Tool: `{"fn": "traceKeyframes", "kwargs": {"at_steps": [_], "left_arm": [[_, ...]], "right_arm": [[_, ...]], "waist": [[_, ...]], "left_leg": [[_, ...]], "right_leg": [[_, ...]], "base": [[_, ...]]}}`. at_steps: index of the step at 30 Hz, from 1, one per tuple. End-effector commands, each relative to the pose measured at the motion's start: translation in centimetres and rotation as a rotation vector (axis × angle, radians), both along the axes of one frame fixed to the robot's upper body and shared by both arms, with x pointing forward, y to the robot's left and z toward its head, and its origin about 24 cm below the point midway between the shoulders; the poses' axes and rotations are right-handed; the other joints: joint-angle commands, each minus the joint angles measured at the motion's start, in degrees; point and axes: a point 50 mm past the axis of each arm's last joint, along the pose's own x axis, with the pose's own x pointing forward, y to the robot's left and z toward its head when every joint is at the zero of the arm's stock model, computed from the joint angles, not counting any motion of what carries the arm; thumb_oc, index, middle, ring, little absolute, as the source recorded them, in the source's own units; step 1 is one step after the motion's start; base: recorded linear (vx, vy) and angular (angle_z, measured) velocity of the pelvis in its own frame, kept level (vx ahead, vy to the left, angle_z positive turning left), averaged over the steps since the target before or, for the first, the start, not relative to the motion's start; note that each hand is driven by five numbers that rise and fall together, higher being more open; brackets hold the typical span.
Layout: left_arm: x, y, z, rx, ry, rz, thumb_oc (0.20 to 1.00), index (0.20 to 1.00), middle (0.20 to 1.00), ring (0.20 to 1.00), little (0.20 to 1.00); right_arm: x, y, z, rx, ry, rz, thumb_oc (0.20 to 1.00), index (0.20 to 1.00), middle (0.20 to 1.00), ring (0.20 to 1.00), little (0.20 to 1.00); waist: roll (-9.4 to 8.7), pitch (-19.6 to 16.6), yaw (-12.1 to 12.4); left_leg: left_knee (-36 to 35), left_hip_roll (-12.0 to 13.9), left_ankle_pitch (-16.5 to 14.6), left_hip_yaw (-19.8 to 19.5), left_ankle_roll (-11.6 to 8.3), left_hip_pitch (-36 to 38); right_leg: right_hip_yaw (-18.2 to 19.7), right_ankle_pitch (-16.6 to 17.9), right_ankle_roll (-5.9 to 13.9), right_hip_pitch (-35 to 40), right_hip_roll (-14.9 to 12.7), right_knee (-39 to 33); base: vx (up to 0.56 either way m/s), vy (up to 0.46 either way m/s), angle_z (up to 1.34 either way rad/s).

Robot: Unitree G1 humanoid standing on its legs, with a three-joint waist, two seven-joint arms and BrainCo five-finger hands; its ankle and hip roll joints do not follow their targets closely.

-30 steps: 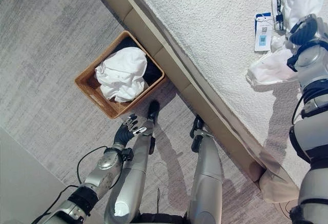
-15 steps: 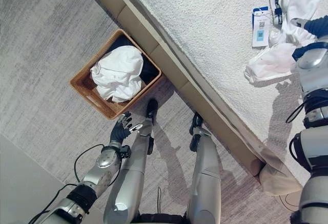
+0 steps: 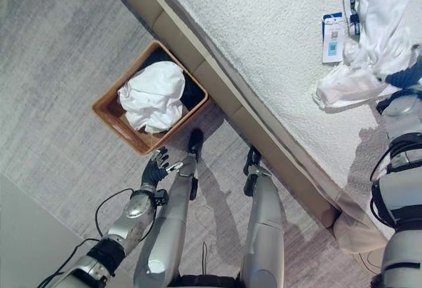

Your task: Pick up clothes into the bucket

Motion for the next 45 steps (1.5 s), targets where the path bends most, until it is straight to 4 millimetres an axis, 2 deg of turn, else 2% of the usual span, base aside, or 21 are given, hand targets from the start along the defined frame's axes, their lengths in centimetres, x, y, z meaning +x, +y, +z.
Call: {"fn": "traceKeyframes", "kwargs": {"at_steps": [1, 9, 10, 11, 12, 20, 21, 22, 23, 24, 25, 26, 29, 30, 31, 32, 34, 35, 37, 40, 45], "left_arm": [[-0.9, -1.6, -0.6, -0.042, 0.015, -0.068, 1.0, 1.0, 1.0, 1.0, 1.0], [-0.6, -2.1, -0.2, -0.057, 0.011, -0.104, 1.0, 1.0, 1.0, 1.0, 1.0], [-0.5, -2.1, -0.1, -0.062, 0.003, -0.106, 1.0, 1.0, 1.0, 1.0, 1.0], [-0.5, -2.1, -0.1, -0.062, 0.003, -0.106, 1.0, 1.0, 1.0, 1.0, 1.0], [-0.4, -2.0, 0.0, -0.062, 0.0, -0.104, 1.0, 1.0, 1.0, 1.0, 1.0], [-0.2, -2.0, 0.3, -0.069, -0.017, -0.094, 1.0, 1.0, 1.0, 1.0, 1.0], [0.2, -1.9, 0.8, -0.066, -0.035, -0.092, 1.0, 1.0, 1.0, 1.0, 1.0], [0.2, -1.9, 0.8, -0.069, -0.037, -0.088, 1.0, 1.0, 1.0, 1.0, 1.0], [-0.1, -1.8, 0.5, -0.073, -0.025, -0.074, 1.0, 1.0, 1.0, 1.0, 1.0], [0.3, -1.8, 0.9, -0.071, -0.04, -0.075, 1.0, 1.0, 1.0, 1.0, 1.0], [0.0, -1.5, 0.6, -0.075, -0.031, -0.056, 1.0, 1.0, 1.0, 1.0, 1.0], [0.3, -1.5, 1.0, -0.073, -0.046, -0.057, 1.0, 1.0, 1.0, 1.0, 1.0], [0.2, -1.1, 1.0, -0.077, -0.053, -0.026, 1.0, 1.0, 1.0, 1.0, 1.0], [0.2, -1.1, 1.0, -0.076, -0.053, -0.026, 1.0, 1.0, 1.0, 1.0, 1.0], [0.1, -0.7, 1.0, -0.079, -0.056, -0.005, 1.0, 1.0, 1.0, 1.0, 1.0], [0.0, -0.6, 1.0, -0.078, -0.055, -0.006, 1.0, 1.0, 1.0, 1.0, 1.0], [-0.2, 0.0, 0.9, -0.072, -0.057, 0.027, 1.0, 1.0, 1.0, 1.0, 1.0], [-0.2, 0.0, 0.9, -0.071, -0.056, 0.026, 1.0, 1.0, 1.0, 1.0, 1.0], [-0.5, 0.5, 0.6, -0.054, -0.047, 0.044, 1.0, 1.0, 1.0, 1.0, 1.0], [-0.6, 1.0, 0.4, -0.025, -0.045, 0.047, 1.0, 1.0, 1.0, 1.0, 1.0], [-0.7, 2.3, 0.9, 0.029, -0.068, 0.045, 1.0, 1.0, 1.0, 1.0, 1.0]], "right_arm": [[-0.8, -1.3, 0.7, 0.012, 0.072, -0.009, 1.0, 1.0, 1.0, 1.0, 1.0], [0.5, 0.3, 0.6, 0.049, 0.09, 0.073, 1.0, 1.0, 1.0, 1.0, 1.0], [1.0, 1.0, 0.8, 0.043, 0.081, 0.113, 0.545, 0.545, 0.545, 0.545, 0.545], [1.0, 1.1, 0.8, 0.043, 0.081, 0.113, 0.401, 0.401, 0.401, 0.401, 0.401], [1.6, 2.0, 1.0, 0.045, 0.06, 0.168, 0.2, 0.2, 0.2, 0.2, 0.2], [2.8, 4.3, 2.1, 0.019, 0.002, 0.266, 0.2, 0.2, 0.2, 0.2, 0.2], [3.0, 4.7, 2.9, 0.01, -0.026, 0.285, 0.2, 0.2, 0.2, 0.2, 0.2], [3.2, 5.3, 3.1, -0.003, -0.037, 0.306, 0.2, 0.2, 0.2, 0.2, 0.2], [3.4, 5.9, 3.0, -0.008, -0.049, 0.332, 0.2, 0.2, 0.2, 0.2, 0.2], [3.4, 5.9, 3.5, -0.009, -0.064, 0.331, 0.2, 0.2, 0.2, 0.2, 0.2], [3.7, 6.9, 3.6, -0.024, -0.088, 0.362, 0.2, 0.2, 0.2, 0.2, 0.2], [3.7, 6.8, 4.1, -0.026, -0.104, 0.361, 0.2, 0.2, 0.2, 0.2, 0.2], [3.7, 8.9, 5.8, -0.02, -0.239, 0.45, 0.2, 0.2, 0.2, 0.2, 0.2], [3.7, 8.8, 5.8, -0.02, -0.239, 0.449, 0.2, 0.2, 0.2, 0.2, 0.2], [3.0, 10.2, 7.4, 0.012, -0.392, 0.526, 0.2, 0.2, 0.2, 0.2, 0.2], [3.0, 10.2, 7.4, 0.013, -0.391, 0.524, 0.2, 0.2, 0.2, 0.2, 0.2], [1.6, 11.1, 8.9, 0.071, -0.577, 0.593, 0.2, 0.2, 0.2, 0.2, 0.2], [1.6, 11.0, 8.8, 0.073, -0.577, 0.591, 0.2, 0.2, 0.2, 0.2, 0.2], [0.1, 11.7, 10.0, 0.057, -0.703, 0.632, 0.2, 0.2, 0.2, 0.2, 0.2], [-0.9, 11.9, 10.7, 0.033, -0.778, 0.637, 0.2, 0.2, 0.2, 0.2, 0.2], [-1.8, 12.4, 11.0, -0.028, -0.78, 0.67, 0.2, 0.2, 0.2, 0.2, 0.2]], "waist": [[2.37, -1.0, -1.49], [3.02, -1.0, -1.25], [3.02, -1.0, -1.24], [3.02, -1.0, -1.24], [2.88, -1.0, -1.31], [2.15, -1.0, -1.53], [2.15, -1.0, -1.47], [2.05, -1.0, -1.55], [1.67, -1.0, -1.78], [1.77, -1.0, -1.68], [1.34, -1.0, -1.97], [1.43, -1.0, -1.87], [0.85, -1.0, -2.34], [0.82, -1.0, -2.3], [0.58, -1.0, -2.79], [0.52, -1.0, -2.7], [0.16, -1.0, -3.22], [0.1, -1.0, -3.12], [-0.43, -1.0, -3.51], [-1.03, -1.0, -3.76], [-2.1, -1.0, -3.92]], "left_leg": [[3.18, -0.06, -3.98, -0.3, 0.0, -1.52], [2.41, -0.16, -3.46, -0.24, 0.08, -1.69], [2.27, -0.09, -3.37, -0.22, 0.1, -1.76], [2.27, -0.1, -3.37, -0.22, 0.1, -1.76], [2.35, -0.04, -3.4, -0.21, 0.11, -1.93], [2.56, -0.05, -3.55, -0.05, 0.07, -2.16], [2.16, 0.01, -1.64, 0.0, 0.21, -3.94], [2.15, 0.02, -1.65, 0.05, 0.2, -3.9], [2.61, 0.12, -3.6, 0.04, 0.05, -2.2], [2.27, 0.12, -1.74, 0.06, 0.19, -3.92], [2.77, 0.15, -3.71, 0.24, 0.03, -2.24], [2.43, 0.14, -1.84, 0.27, 0.17, -3.95], [3.07, 0.21, -2.12, 0.4, 0.21, -4.07], [3.09, 0.21, -2.13, 0.41, 0.21, -4.05], [3.72, 0.13, -2.54, 0.48, 0.23, -3.71], [3.73, 0.12, -2.56, 0.48, 0.23, -3.66], [5.34, -0.12, -3.53, 0.71, 0.48, -2.97], [5.37, -0.12, -3.56, 0.72, 0.48, -2.94], [6.49, -0.2, -4.53, 1.01, 0.73, -1.43], [8.16, -0.13, -5.94, 1.43, 0.93, 1.61], [10.03, 0.18, -8.36, 2.33, 1.44, 8.58]], "right_leg": [[0.56, 0.42, 2.94, 1.61, 0.5, -2.29], [0.59, 0.62, 3.07, 0.96, 0.44, -2.56], [0.56, 0.63, 3.05, 0.73, 0.46, -2.52], [0.56, 0.63, 3.05, 0.73, 0.45, -2.52], [0.56, 0.69, 3.08, 0.58, 0.44, -2.52], [0.74, 0.85, 3.15, 0.59, 0.64, -2.83], [0.36, 2.95, 2.79, -0.91, 0.72, -3.7], [0.39, 3.03, 2.81, -0.9, 0.76, -3.79], [0.84, 1.21, 3.21, 0.57, 0.74, -3.21], [0.43, 3.17, 2.84, -0.87, 0.73, -4.0], [0.84, 1.39, 3.25, 0.6, 0.77, -3.36], [0.44, 3.33, 2.88, -0.84, 0.76, -4.13], [0.58, 3.28, 2.88, -0.69, 0.83, -4.07], [0.59, 3.27, 2.88, -0.68, 0.82, -4.05], [0.8, 3.0, 2.9, -0.28, 0.75, -3.55], [0.8, 2.97, 2.9, -0.25, 0.74, -3.53], [1.26, 2.59, 2.89, 0.6, 0.5, -2.53], [1.27, 2.56, 2.9, 0.63, 0.49, -2.49], [1.61, 2.1, 2.89, 2.26, 0.4, -1.82], [1.92, 1.58, 2.88, 5.65, 0.18, -1.32], [2.79, 1.33, 3.15, 13.08, 0.46, -1.86]], "base": [[0.01, -0.012, -0.04], [0.0, 0.0, 0.0], [0.0, 0.0, 0.0], [0.0, 0.0, 0.0], [0.0, 0.0, 0.0], [-0.01, 0.003, 0.0], [-0.08, 0.027, -0.01], [0.0, 0.0, 0.0], [-0.01, 0.004, -0.05], [0.05, -0.018, -0.04], [-0.07, 0.026, -0.05], [0.0, 0.0, 0.0], [-0.03, 0.01, -0.02], [0.0, 0.0, 0.0], [0.0, 0.0, 0.0], [0.0, 0.0, 0.0], [0.0, 0.0, 0.0], [0.0, 0.0, 0.0], [0.0, 0.016, -0.01], [-0.01, 0.021, -0.02], [0.01, 0.048, -0.09]]}}
